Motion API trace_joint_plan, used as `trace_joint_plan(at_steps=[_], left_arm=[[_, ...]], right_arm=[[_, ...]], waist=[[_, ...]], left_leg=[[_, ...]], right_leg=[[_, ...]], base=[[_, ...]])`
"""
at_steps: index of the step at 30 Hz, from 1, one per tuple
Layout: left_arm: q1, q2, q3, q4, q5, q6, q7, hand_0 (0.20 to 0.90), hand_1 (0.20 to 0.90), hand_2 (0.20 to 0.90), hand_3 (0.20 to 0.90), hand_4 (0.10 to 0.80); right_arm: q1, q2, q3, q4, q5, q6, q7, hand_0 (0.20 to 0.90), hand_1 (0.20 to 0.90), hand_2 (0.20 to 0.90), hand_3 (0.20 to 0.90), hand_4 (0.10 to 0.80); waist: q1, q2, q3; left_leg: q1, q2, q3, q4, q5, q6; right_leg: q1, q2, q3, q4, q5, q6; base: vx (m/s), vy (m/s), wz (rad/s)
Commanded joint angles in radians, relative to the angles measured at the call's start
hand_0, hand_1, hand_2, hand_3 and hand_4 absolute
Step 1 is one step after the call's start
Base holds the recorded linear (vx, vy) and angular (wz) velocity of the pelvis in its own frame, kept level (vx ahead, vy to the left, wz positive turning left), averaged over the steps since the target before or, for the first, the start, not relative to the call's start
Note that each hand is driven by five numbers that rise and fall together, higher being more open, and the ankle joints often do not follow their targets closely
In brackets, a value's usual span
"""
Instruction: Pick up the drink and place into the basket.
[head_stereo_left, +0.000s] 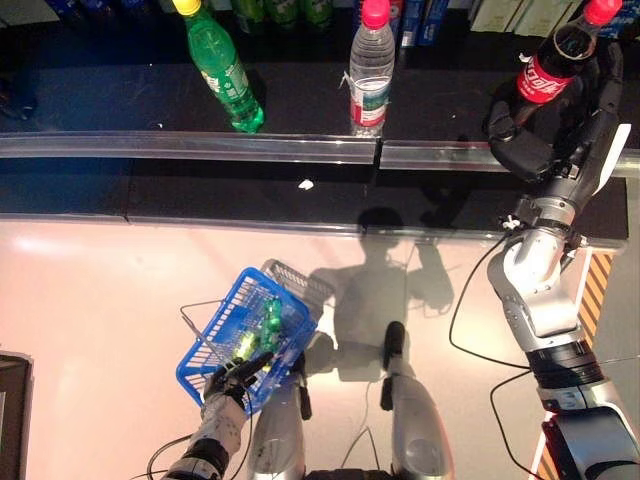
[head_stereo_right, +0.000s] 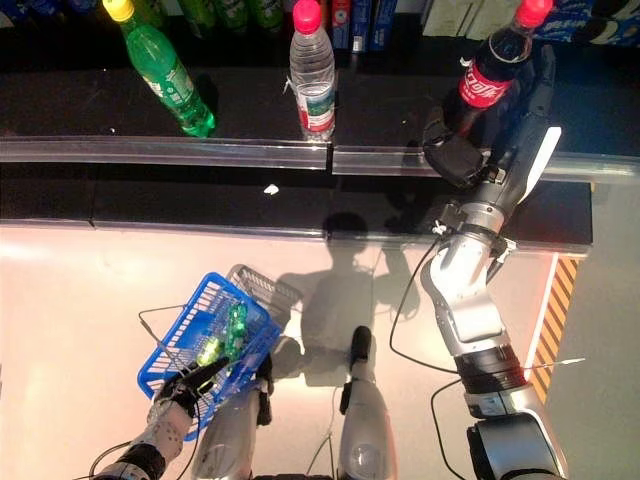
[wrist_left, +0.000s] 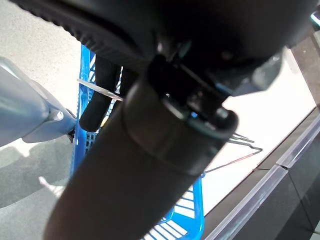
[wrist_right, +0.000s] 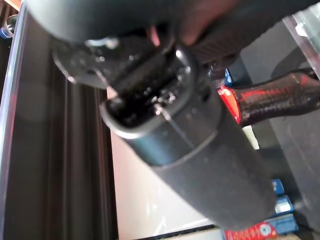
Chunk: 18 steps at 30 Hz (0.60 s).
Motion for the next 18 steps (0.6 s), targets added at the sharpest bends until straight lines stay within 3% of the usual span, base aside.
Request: trace_joint_plan(at_steps=[1, 8, 10, 13, 18], left_arm=[[0.076, 0.046, -0.005, -0.05, -0.018, -0.036, 0.068, 0.3, 0.3, 0.3, 0.2, 0.1], [0.056, 0.051, -0.015, -0.012, -0.023, -0.035, 0.067, 0.3, 0.3, 0.3, 0.2, 0.1], [0.056, 0.051, -0.025, 0.088, -0.034, -0.113, -0.017, 0.3, 0.3, 0.3, 0.2, 0.1], [0.074, 0.054, -0.031, 0.117, -0.033, -0.143, -0.066, 0.3, 0.3, 0.3, 0.2, 0.1], [0.082, 0.07, -0.029, 0.102, -0.028, -0.108, -0.091, 0.3, 0.3, 0.3, 0.2, 0.1]], right_arm=[[-0.123, -0.053, -0.026, -0.066, 0.026, -0.077, -0.044, 0.9, 0.9, 0.9, 0.9, 0.8], [-0.163, -0.038, -0.035, 0.015, 0.084, -0.078, -0.079, 0.9, 0.9, 0.9, 0.9, 0.8], [-0.181, -0.043, -0.024, 0.062, 0.106, -0.106, -0.096, 0.9, 0.9, 0.9, 0.9, 0.8], [-0.188, -0.043, -0.036, 0.084, 0.1, -0.106, -0.102, 0.9, 0.9, 0.9, 0.9, 0.8], [-0.238, -0.061, -0.038, 0.107, 0.082, -0.067, -0.098, 0.9, 0.9, 0.9, 0.9, 0.8]], waist=[[-0.006, -0.019, -0.037], [0.001, -0.014, -0.02], [0.004, -0.015, -0.011], [0.009, -0.004, 0.002], [0.013, 0.024, 0.002]], left_leg=[[-0.096, 0.015, -0.088, 0.162, -0.023, 0.001], [-0.114, 0.015, -0.09, 0.181, -0.025, 0.002], [-0.127, 0.013, -0.092, 0.19, -0.023, 0.002], [-0.13, 0.013, -0.1, 0.202, -0.015, -0.003], [-0.148, 0.007, -0.104, 0.206, 0.002, -0.003]], right_leg=[[-0.009, -0.015, 0.011, 0.16, -0.14, -0.006], [-0.025, -0.021, 0.006, 0.18, -0.145, -0.013], [-0.036, -0.023, 0.002, 0.19, -0.147, -0.014], [-0.036, -0.025, -0.004, 0.2, -0.153, -0.017], [-0.062, -0.033, -0.004, 0.214, -0.157, -0.021]], base=[[0.0, 0.0, 0.0], [0.0, 0.0, 0.0], [0.002, -0.037, 0.0], [0.007, 0.002, 0.01], [0.038, 0.039, 0.03]])
